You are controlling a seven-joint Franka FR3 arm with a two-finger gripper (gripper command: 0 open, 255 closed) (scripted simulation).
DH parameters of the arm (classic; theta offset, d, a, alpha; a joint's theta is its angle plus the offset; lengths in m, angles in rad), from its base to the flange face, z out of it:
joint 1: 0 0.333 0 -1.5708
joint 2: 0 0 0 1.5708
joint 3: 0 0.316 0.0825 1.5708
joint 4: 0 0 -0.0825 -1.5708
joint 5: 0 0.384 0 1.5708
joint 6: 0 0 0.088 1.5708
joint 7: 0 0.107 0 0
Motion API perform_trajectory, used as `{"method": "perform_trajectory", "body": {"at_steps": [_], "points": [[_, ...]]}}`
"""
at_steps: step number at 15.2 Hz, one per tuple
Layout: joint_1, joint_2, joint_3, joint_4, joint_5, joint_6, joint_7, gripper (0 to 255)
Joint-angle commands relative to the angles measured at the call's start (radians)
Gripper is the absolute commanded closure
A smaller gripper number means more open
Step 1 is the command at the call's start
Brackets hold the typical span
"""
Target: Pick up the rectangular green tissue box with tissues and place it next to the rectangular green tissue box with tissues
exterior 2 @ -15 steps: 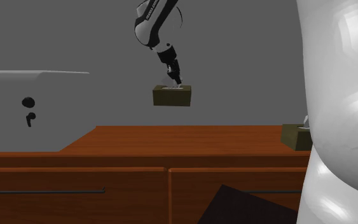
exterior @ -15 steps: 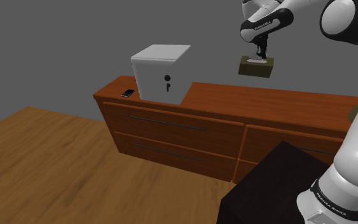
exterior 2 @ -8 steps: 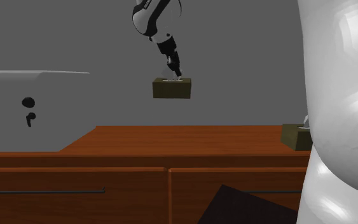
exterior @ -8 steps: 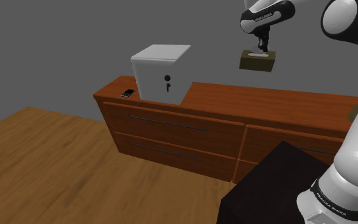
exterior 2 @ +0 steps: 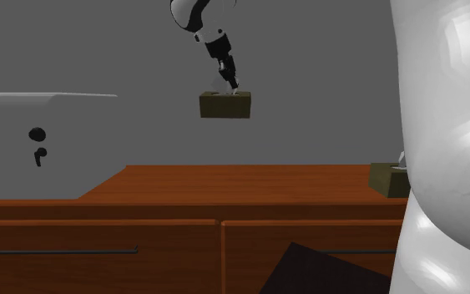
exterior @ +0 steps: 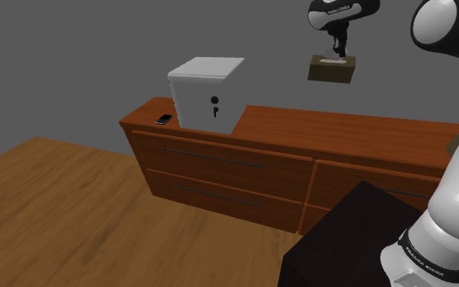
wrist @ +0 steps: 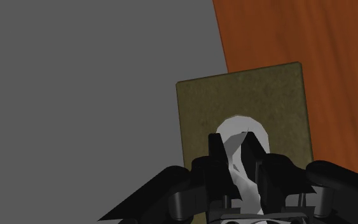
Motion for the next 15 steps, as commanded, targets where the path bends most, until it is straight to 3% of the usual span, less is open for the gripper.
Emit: {"method": "perform_trajectory", "body": {"at_steps": [1,8,15], "points": [[0.000,-0.001,0.000,0.016,0.002,-0.014,-0.009,255],[-0.063,-0.150,-0.053,-0.187,-0.033,0.099,-0.082,255],[-0.136,-0.251,-0.119,-0.314,-0.051,0.198,-0.186,255]]}}
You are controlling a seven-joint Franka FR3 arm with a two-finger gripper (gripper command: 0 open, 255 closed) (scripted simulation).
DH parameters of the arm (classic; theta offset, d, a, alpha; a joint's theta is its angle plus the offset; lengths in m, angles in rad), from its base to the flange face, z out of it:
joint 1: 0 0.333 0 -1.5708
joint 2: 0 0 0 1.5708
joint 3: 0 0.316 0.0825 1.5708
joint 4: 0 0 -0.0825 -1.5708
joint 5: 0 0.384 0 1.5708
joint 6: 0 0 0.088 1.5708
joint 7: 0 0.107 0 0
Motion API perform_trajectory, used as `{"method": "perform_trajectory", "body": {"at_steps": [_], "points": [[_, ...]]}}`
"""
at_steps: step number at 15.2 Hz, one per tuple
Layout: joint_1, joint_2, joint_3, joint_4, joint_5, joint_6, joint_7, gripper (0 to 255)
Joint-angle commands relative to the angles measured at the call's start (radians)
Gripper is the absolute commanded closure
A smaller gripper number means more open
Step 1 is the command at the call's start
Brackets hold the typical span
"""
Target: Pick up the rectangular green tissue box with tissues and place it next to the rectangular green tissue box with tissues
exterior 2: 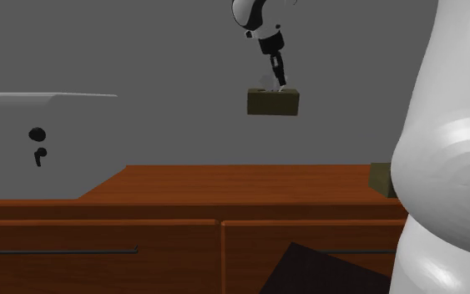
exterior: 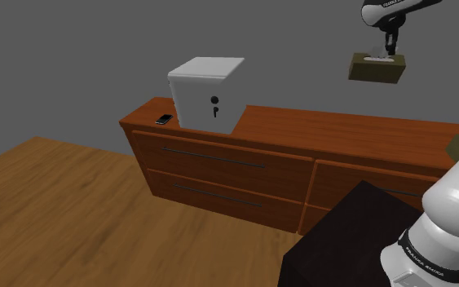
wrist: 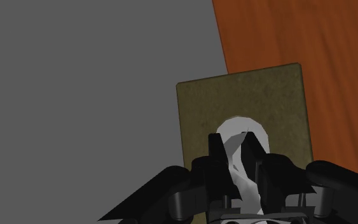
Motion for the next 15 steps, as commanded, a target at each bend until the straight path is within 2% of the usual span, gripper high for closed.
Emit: {"method": "perform_trajectory", "body": {"at_steps": [1,8,14,15], "points": [[-0.021,-0.017,-0.020,-0.029,-0.002,0.033,-0.030,255],[-0.096,-0.062,-0.104,-0.088,0.013,0.124,-0.170,255],[-0.168,-0.054,-0.196,-0.092,0.076,0.209,-0.339,255],[-0.169,-0.053,-0.196,-0.104,0.073,0.221,-0.333,255]]}}
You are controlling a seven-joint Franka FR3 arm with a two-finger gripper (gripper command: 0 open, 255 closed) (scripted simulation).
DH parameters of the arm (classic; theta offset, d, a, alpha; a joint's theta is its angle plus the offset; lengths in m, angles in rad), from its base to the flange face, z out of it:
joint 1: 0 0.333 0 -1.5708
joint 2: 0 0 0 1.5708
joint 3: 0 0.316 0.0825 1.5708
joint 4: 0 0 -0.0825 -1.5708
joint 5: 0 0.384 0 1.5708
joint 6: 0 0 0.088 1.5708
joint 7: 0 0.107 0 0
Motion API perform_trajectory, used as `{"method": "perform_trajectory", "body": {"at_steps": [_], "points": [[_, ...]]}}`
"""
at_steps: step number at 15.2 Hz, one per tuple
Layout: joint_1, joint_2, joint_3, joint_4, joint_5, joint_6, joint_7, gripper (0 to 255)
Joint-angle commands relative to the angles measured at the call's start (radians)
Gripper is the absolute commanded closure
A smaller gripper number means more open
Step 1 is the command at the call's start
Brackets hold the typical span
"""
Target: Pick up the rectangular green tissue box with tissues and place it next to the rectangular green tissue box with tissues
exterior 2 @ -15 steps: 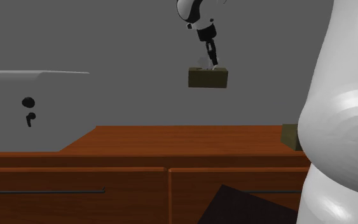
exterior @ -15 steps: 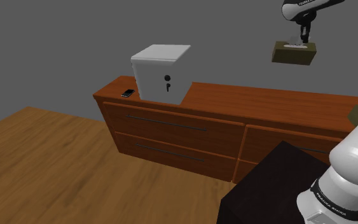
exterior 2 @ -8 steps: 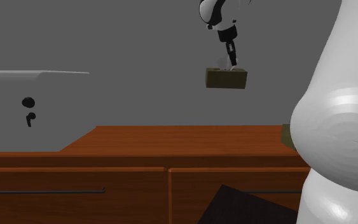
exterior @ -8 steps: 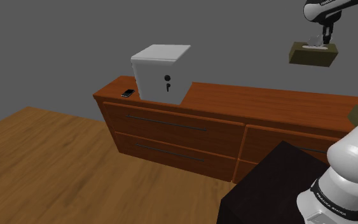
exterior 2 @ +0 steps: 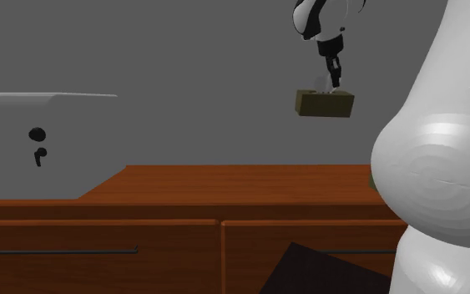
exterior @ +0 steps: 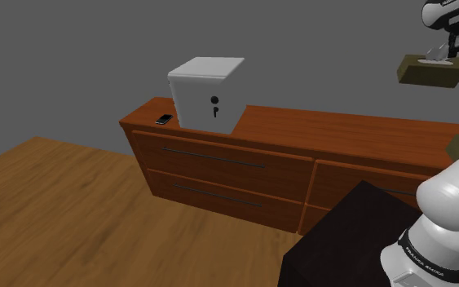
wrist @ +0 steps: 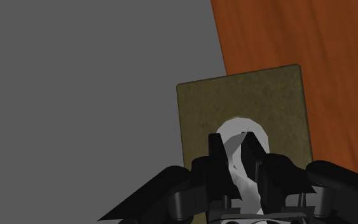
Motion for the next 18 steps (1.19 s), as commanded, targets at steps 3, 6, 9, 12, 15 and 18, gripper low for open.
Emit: {"method": "perform_trajectory", "body": {"at_steps": [3,6,9,12,15,18], "points": [[-0.012,0.005,-0.014,-0.037,-0.001,0.048,-0.007,255],[-0.015,0.011,-0.017,-0.069,-0.010,0.085,0.009,255],[-0.018,0.021,-0.020,-0.100,-0.018,0.122,0.025,255],[-0.021,0.032,-0.023,-0.128,-0.026,0.159,0.040,255],[-0.024,0.045,-0.026,-0.155,-0.033,0.197,0.055,255],[-0.028,0.061,-0.030,-0.180,-0.039,0.234,0.070,255]]}}
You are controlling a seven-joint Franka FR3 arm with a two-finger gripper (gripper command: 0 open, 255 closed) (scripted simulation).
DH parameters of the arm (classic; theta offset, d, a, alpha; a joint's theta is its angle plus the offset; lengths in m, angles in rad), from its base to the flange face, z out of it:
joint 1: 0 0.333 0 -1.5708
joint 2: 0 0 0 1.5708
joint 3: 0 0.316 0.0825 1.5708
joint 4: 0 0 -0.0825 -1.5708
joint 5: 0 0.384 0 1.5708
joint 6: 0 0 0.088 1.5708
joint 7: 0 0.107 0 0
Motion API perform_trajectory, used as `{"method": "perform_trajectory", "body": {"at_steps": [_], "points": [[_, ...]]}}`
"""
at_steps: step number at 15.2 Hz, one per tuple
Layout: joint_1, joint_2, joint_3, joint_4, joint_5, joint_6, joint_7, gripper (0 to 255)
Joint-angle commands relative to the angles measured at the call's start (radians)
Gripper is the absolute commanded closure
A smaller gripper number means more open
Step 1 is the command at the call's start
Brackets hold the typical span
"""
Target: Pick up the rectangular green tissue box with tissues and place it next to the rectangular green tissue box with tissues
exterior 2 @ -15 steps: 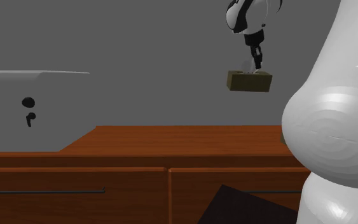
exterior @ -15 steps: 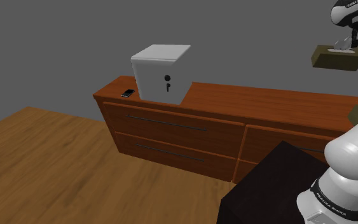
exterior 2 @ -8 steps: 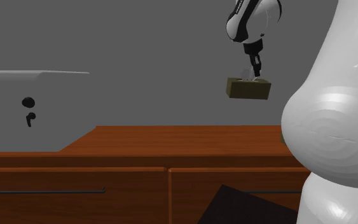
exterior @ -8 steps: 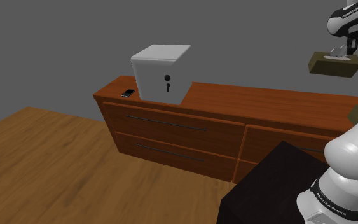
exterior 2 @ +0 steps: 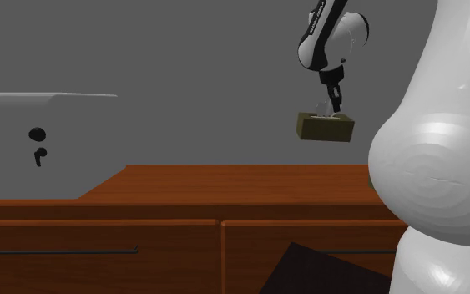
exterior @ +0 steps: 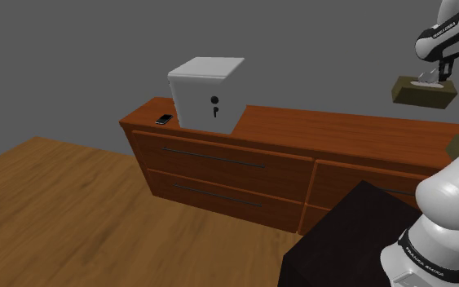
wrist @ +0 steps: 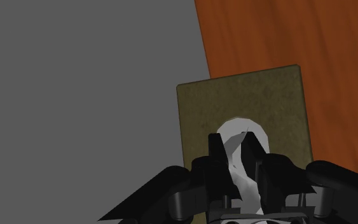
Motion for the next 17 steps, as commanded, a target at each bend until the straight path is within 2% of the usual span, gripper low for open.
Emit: {"method": "perform_trajectory", "body": {"at_steps": [1,17], "points": [[-0.003,0.013,-0.003,-0.014,-0.002,0.026,0.008,255],[-0.024,0.136,-0.017,-0.111,-0.022,0.230,0.085,255]]}}
